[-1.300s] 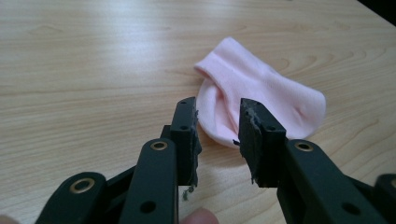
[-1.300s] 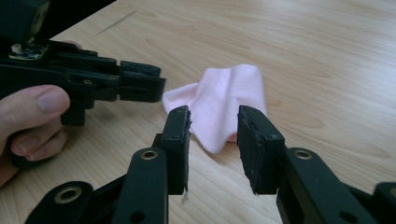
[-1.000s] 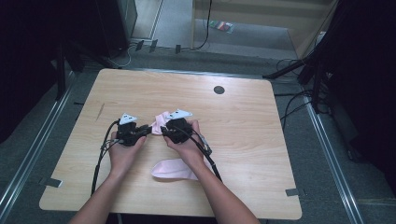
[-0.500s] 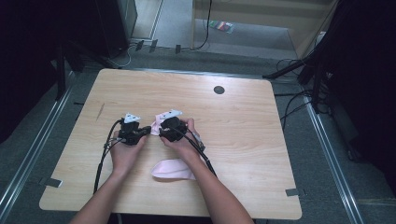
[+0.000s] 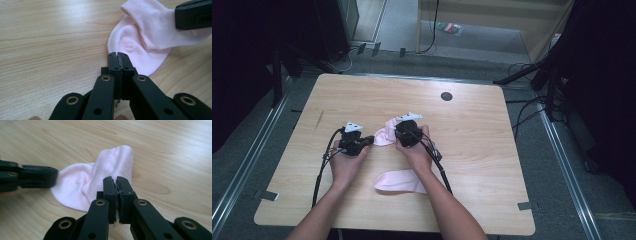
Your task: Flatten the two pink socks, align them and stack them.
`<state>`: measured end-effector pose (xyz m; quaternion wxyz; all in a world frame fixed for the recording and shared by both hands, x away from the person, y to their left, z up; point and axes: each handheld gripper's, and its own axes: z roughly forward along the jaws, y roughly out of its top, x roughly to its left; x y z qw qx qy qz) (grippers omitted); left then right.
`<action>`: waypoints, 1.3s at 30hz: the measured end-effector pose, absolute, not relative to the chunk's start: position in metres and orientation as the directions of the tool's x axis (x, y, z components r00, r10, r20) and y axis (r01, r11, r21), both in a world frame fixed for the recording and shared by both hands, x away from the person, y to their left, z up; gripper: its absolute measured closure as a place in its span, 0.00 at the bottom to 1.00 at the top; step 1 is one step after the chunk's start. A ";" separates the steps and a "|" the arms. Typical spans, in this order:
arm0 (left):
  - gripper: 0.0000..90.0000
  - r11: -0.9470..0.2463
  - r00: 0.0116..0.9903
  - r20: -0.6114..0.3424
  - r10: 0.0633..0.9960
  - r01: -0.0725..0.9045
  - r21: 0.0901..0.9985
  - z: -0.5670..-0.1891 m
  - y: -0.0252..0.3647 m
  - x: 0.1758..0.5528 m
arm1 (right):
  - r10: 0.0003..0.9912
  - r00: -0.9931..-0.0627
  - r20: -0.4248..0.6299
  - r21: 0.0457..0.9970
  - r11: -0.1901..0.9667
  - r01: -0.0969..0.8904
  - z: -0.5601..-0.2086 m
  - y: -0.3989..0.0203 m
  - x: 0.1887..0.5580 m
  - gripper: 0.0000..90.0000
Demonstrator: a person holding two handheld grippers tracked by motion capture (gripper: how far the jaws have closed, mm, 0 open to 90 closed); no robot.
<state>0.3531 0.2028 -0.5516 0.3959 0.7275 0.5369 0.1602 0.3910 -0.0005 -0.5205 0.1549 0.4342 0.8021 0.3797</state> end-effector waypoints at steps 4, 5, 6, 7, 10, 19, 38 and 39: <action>1.00 -0.101 0.368 -0.198 0.909 0.653 0.751 -0.552 0.203 0.353 | 0.843 -0.538 0.016 0.746 0.349 0.568 -0.523 0.003 0.389 0.81; 1.00 -0.101 0.368 -0.198 0.909 0.653 0.751 -0.552 0.203 0.353 | 0.843 -0.538 0.016 0.746 0.349 0.568 -0.523 0.003 0.389 0.81; 1.00 -0.102 0.369 -0.197 0.908 0.652 0.752 -0.552 0.202 0.353 | 0.837 -0.547 -0.004 0.772 0.350 0.530 -0.522 0.006 0.386 0.77; 1.00 -0.106 0.372 -0.195 0.908 0.653 0.750 -0.552 0.203 0.353 | 0.837 -0.547 -0.004 0.772 0.350 0.530 -0.522 0.006 0.386 0.77; 1.00 -0.102 0.370 -0.198 0.908 0.652 0.751 -0.552 0.203 0.353 | 0.817 -0.573 -0.072 0.821 0.375 0.431 -0.515 0.014 0.377 0.80; 1.00 -0.101 0.370 -0.200 0.908 0.653 0.751 -0.552 0.203 0.353 | 0.735 -0.669 -0.110 0.740 0.510 0.438 -0.531 0.031 0.380 0.72; 1.00 -0.098 0.374 -0.209 0.903 0.656 0.748 -0.552 0.204 0.353 | 0.855 -0.486 0.178 0.754 0.199 0.626 -0.515 -0.033 0.403 0.98; 1.00 -0.098 0.374 -0.209 0.903 0.656 0.748 -0.552 0.204 0.353 | 0.855 -0.486 0.178 0.754 0.199 0.626 -0.515 -0.033 0.403 0.98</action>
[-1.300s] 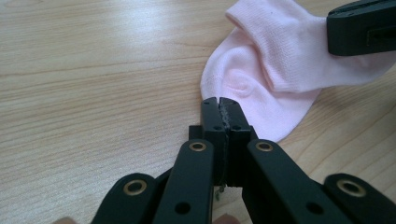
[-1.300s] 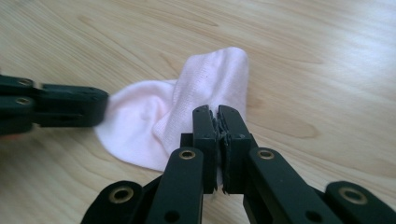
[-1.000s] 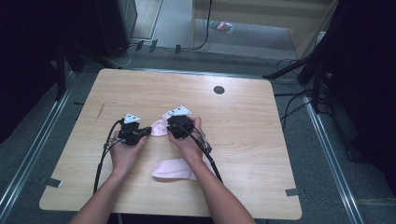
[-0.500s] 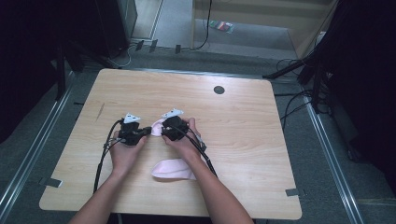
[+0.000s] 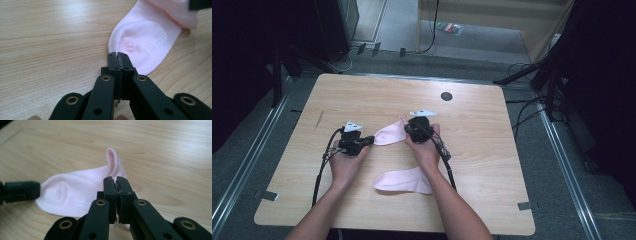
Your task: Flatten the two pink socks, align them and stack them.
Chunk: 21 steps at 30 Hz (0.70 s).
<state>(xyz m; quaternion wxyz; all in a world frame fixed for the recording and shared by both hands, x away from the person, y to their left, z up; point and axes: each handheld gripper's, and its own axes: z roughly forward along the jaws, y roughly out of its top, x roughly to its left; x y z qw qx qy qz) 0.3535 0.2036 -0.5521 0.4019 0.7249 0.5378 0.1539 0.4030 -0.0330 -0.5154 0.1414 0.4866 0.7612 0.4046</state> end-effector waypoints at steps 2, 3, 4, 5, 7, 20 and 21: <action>1.00 -0.097 0.378 -0.213 0.901 0.655 0.749 -0.552 0.205 0.353 | 0.863 -0.447 0.236 0.743 0.137 0.655 -0.511 -0.049 0.407 0.98; 1.00 -0.090 0.377 -0.219 0.900 0.652 0.753 -0.552 0.206 0.352 | 0.860 -0.418 0.292 0.719 0.091 0.690 -0.510 -0.065 0.410 0.98; 1.00 -0.082 0.372 -0.222 0.901 0.649 0.756 -0.552 0.206 0.352 | 0.860 -0.418 0.292 0.719 0.091 0.690 -0.510 -0.065 0.410 0.98; 1.00 -0.080 0.373 -0.223 0.900 0.646 0.759 -0.552 0.206 0.351 | 0.869 -0.387 0.308 0.707 0.062 0.704 -0.510 -0.079 0.412 0.99; 1.00 -0.092 0.383 -0.214 0.899 0.641 0.762 -0.552 0.205 0.351 | 0.871 -0.369 0.324 0.699 0.043 0.713 -0.511 -0.086 0.413 0.99; 1.00 -0.099 0.382 -0.175 0.907 0.599 0.794 -0.550 0.204 0.346 | 0.886 -0.352 0.301 0.670 0.066 0.739 -0.523 -0.119 0.404 1.00; 0.99 -0.079 0.381 -0.189 0.905 0.588 0.805 -0.550 0.205 0.345 | 0.864 -0.391 0.319 0.675 0.082 0.733 -0.523 -0.121 0.404 0.96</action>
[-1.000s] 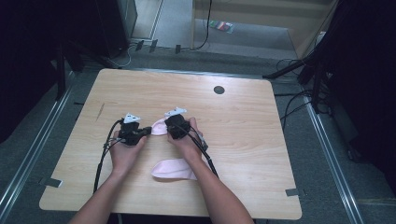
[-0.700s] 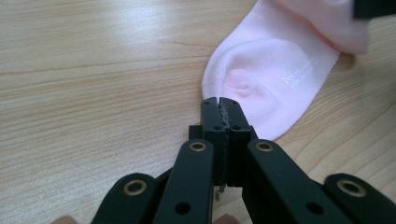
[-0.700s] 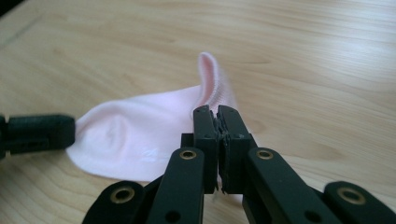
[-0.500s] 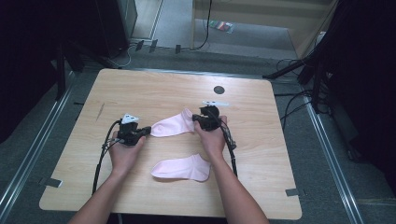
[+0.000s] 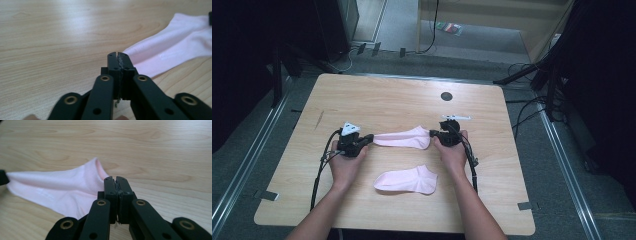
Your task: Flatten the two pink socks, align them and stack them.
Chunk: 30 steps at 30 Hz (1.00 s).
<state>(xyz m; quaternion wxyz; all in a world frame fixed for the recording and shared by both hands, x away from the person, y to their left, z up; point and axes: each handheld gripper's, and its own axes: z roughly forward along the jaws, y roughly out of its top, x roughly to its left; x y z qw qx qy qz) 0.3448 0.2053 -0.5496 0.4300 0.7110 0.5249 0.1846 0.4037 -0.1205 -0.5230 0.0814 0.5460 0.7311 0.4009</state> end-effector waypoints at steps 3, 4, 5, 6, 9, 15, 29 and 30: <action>0.77 -0.035 0.365 -0.225 0.903 0.587 0.809 -0.550 0.209 0.346 | 0.863 -0.408 0.298 0.698 0.095 0.710 -0.521 -0.121 0.404 0.75; 0.72 -0.019 0.360 -0.238 0.902 0.585 0.811 -0.549 0.211 0.345 | 0.864 -0.405 0.299 0.701 0.089 0.708 -0.520 -0.122 0.405 0.71; 0.69 0.001 0.357 -0.254 0.899 0.578 0.816 -0.549 0.213 0.345 | 0.866 -0.392 0.311 0.698 0.072 0.713 -0.519 -0.124 0.406 0.70; 0.63 0.017 0.345 -0.258 0.903 0.569 0.822 -0.548 0.215 0.345 | 0.863 -0.383 0.329 0.701 0.048 0.712 -0.519 -0.127 0.407 0.69; 0.62 0.037 0.332 -0.269 0.904 0.567 0.823 -0.548 0.216 0.347 | 0.863 -0.385 0.326 0.697 0.056 0.715 -0.521 -0.126 0.407 0.69; 0.63 0.032 0.325 -0.265 0.908 0.576 0.817 -0.548 0.212 0.350 | 0.861 -0.419 0.289 0.690 0.116 0.714 -0.532 -0.112 0.407 0.64; 1.00 -0.071 0.384 -0.240 0.891 0.642 0.763 -0.552 0.200 0.357 | 0.872 -0.482 0.088 0.723 0.278 0.633 -0.541 -0.092 0.394 0.93; 1.00 -0.075 0.396 -0.245 0.885 0.641 0.764 -0.552 0.199 0.356 | 0.870 -0.481 0.105 0.722 0.266 0.639 -0.541 -0.093 0.393 0.96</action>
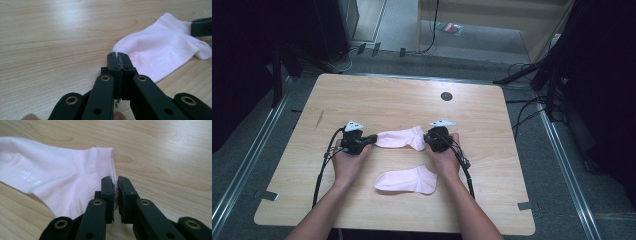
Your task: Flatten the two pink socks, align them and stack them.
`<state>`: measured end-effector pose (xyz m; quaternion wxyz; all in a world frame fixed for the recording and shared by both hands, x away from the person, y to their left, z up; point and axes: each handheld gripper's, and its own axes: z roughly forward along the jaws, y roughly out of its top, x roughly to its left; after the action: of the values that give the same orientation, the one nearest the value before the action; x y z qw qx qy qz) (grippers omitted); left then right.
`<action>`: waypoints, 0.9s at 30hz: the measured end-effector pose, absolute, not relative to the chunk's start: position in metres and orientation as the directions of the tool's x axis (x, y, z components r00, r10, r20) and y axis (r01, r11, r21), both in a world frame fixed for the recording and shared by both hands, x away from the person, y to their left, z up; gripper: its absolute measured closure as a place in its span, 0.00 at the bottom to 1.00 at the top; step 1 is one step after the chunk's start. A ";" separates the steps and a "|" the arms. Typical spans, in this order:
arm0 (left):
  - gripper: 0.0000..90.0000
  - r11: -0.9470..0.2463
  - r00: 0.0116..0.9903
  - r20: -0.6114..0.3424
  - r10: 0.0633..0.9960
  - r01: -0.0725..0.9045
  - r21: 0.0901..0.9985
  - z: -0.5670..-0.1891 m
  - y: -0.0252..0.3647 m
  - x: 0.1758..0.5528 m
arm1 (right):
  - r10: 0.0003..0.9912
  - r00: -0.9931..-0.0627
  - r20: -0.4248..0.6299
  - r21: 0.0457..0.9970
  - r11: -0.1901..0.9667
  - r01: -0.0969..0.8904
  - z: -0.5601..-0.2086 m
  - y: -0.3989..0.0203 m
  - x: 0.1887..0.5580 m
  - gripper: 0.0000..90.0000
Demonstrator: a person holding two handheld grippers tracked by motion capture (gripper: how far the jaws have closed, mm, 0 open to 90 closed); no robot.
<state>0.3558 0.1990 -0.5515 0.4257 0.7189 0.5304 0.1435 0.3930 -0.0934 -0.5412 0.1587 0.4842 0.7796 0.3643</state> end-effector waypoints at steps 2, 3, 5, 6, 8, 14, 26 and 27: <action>1.00 -0.072 0.410 -0.261 0.874 0.640 0.765 -0.550 0.201 0.353 | 0.871 -0.476 0.120 0.722 0.252 0.644 -0.541 -0.094 0.392 0.96; 1.00 -0.065 0.412 -0.270 0.870 0.640 0.765 -0.550 0.202 0.351 | 0.874 -0.464 0.145 0.729 0.223 0.647 -0.540 -0.098 0.391 0.96; 1.00 -0.054 0.418 -0.283 0.863 0.634 0.771 -0.546 0.204 0.348 | 0.875 -0.453 0.171 0.730 0.196 0.655 -0.538 -0.101 0.390 0.97; 1.00 -0.054 0.420 -0.280 0.863 0.628 0.776 -0.544 0.204 0.347 | 0.872 -0.453 0.187 0.734 0.182 0.654 -0.536 -0.104 0.388 0.97; 1.00 -0.042 0.423 -0.287 0.859 0.618 0.785 -0.539 0.204 0.343 | 0.867 -0.460 0.193 0.742 0.177 0.646 -0.531 -0.107 0.386 0.97; 1.00 -0.051 0.468 -0.297 0.832 0.598 0.800 -0.525 0.205 0.332 | 0.853 -0.472 0.221 0.759 0.153 0.633 -0.514 -0.118 0.377 0.97; 1.00 -0.037 0.492 -0.287 0.822 0.548 0.835 -0.510 0.210 0.297 | 0.823 -0.514 0.241 0.784 0.148 0.603 -0.497 -0.128 0.335 0.97; 1.00 -0.037 0.501 -0.293 0.815 0.548 0.835 -0.508 0.210 0.293 | 0.823 -0.514 0.241 0.784 0.148 0.603 -0.497 -0.128 0.335 0.97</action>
<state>0.2935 0.2102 -0.5081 0.4996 0.7076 0.4816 0.1333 0.3350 -0.1277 -0.4972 0.1234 0.4771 0.7474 0.4455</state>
